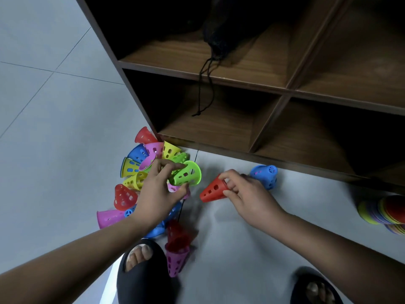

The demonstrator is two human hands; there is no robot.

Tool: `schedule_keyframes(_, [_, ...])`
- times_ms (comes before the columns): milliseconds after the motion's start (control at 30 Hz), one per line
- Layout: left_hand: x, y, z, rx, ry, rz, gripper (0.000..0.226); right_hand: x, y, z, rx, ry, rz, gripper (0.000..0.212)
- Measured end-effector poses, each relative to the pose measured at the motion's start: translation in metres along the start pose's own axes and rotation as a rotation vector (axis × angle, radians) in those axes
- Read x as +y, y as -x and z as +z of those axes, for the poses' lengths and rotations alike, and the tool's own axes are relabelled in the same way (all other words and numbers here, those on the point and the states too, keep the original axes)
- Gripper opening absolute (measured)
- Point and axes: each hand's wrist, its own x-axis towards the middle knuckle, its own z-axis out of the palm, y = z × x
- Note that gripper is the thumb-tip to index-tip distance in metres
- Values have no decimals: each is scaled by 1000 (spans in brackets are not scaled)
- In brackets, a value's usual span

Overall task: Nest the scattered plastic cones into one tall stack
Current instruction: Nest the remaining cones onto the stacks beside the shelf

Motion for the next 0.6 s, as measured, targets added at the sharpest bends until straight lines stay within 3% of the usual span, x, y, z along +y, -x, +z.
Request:
schedule_keyframes(300, [70, -21, 14, -5, 95, 155, 42, 6, 22, -66, 274, -244, 182, 29])
schedule_keyframes(600, [104, -36, 24, 53, 186, 251, 37, 46, 34, -82, 354, -594, 412, 15])
